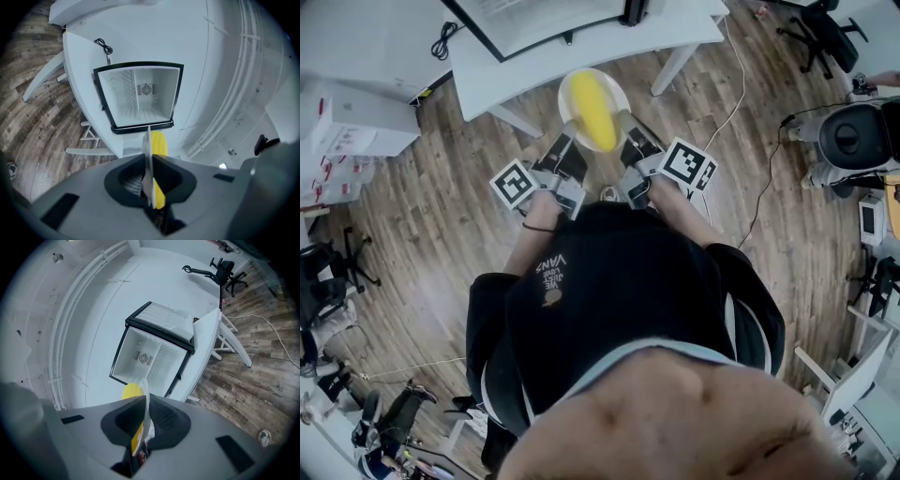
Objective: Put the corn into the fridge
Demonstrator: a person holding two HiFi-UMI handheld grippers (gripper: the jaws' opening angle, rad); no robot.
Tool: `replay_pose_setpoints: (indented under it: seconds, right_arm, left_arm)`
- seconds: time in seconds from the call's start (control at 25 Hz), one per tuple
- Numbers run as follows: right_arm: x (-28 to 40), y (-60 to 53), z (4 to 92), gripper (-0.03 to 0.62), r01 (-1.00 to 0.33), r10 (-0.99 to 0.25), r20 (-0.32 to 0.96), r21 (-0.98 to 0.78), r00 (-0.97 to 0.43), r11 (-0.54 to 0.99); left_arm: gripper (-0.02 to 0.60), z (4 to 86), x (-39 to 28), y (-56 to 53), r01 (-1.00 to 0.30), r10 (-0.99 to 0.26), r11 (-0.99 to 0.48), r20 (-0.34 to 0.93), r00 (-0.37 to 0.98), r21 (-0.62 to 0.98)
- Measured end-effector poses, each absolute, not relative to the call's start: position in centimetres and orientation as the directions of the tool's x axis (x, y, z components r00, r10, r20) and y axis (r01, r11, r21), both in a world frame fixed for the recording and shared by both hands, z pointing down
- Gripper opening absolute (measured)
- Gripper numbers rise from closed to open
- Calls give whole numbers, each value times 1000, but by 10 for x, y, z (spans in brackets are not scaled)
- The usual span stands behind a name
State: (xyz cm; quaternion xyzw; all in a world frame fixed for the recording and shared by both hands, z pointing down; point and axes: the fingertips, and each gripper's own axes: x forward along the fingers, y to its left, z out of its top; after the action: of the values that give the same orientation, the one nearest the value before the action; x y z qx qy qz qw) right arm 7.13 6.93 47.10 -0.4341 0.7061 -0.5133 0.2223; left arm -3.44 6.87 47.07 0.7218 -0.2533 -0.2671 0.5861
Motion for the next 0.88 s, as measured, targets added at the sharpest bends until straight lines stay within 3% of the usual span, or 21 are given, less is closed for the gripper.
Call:
replay_pose_setpoints:
  seconds: [0.88]
  right_arm:
    - [46,-2,469,26,-382,-859,131,-921,-495,80]
  left_arm:
    - [52,469,-58,-4,-39,-659,-155,-74,749,987]
